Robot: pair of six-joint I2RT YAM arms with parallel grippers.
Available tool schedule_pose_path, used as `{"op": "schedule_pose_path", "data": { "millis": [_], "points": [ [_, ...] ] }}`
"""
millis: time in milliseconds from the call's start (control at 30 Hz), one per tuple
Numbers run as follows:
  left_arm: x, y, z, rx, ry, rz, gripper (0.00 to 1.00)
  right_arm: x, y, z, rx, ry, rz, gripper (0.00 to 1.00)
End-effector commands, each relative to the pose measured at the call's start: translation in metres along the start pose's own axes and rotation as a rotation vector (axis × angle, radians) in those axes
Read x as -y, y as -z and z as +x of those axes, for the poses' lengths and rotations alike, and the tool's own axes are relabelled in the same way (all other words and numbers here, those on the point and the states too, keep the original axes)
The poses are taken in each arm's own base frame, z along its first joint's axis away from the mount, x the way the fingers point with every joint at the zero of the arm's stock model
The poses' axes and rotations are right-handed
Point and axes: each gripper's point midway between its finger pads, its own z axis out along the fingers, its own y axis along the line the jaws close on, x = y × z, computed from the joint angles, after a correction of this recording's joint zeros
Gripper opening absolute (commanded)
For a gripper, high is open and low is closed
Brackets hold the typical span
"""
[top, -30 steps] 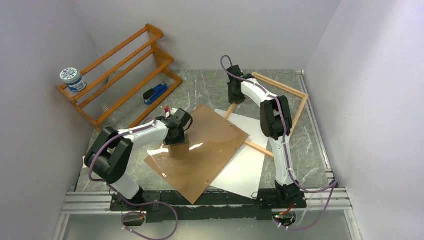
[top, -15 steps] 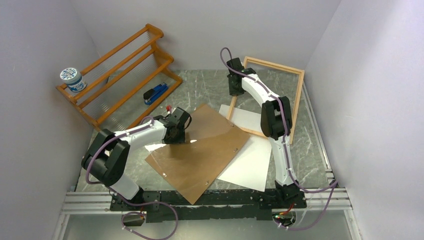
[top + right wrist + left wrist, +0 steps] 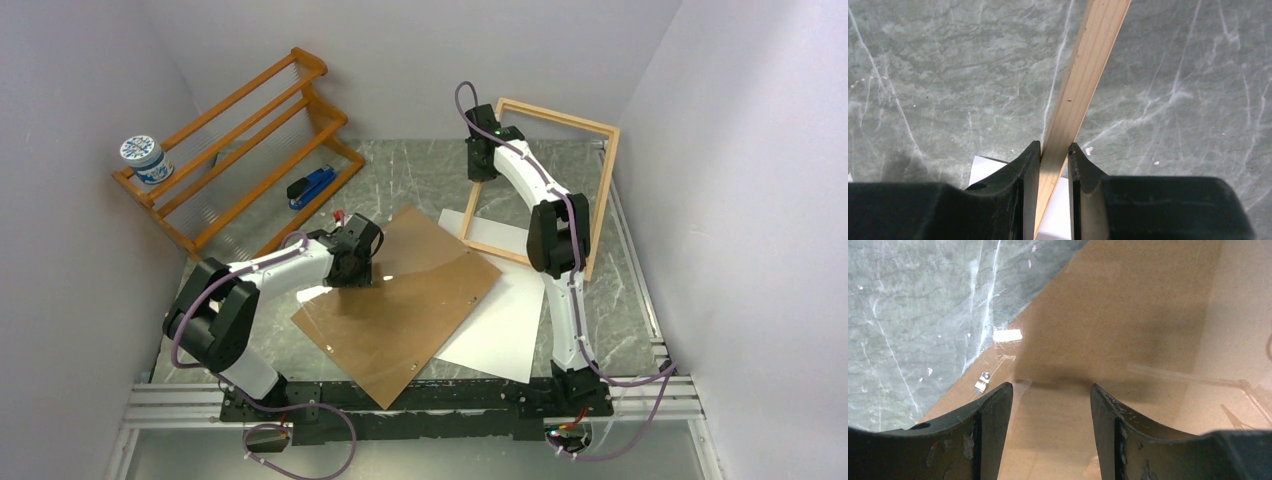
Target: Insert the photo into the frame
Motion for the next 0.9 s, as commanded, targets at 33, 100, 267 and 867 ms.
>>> {"op": "schedule_pose_path", "data": {
  "millis": [33,100,267,867],
  "points": [
    [-0.023,0.001,0.002,0.000,0.065,-0.140,0.65,0.025,0.049,-0.083,0.257,-0.017,0.015,0.00],
    [-0.031,0.002,0.007,-0.012,0.088,-0.190,0.65,0.028,0.046,-0.089,0.274,0.017,0.025,0.00],
    [-0.035,0.002,0.010,-0.013,0.102,-0.207,0.65,0.028,0.043,-0.076,0.244,0.109,0.018,0.00],
    [0.022,0.017,-0.053,0.079,0.019,0.019,0.70,0.068,0.054,0.104,-0.108,0.068,0.076,0.00]
  ]
}}
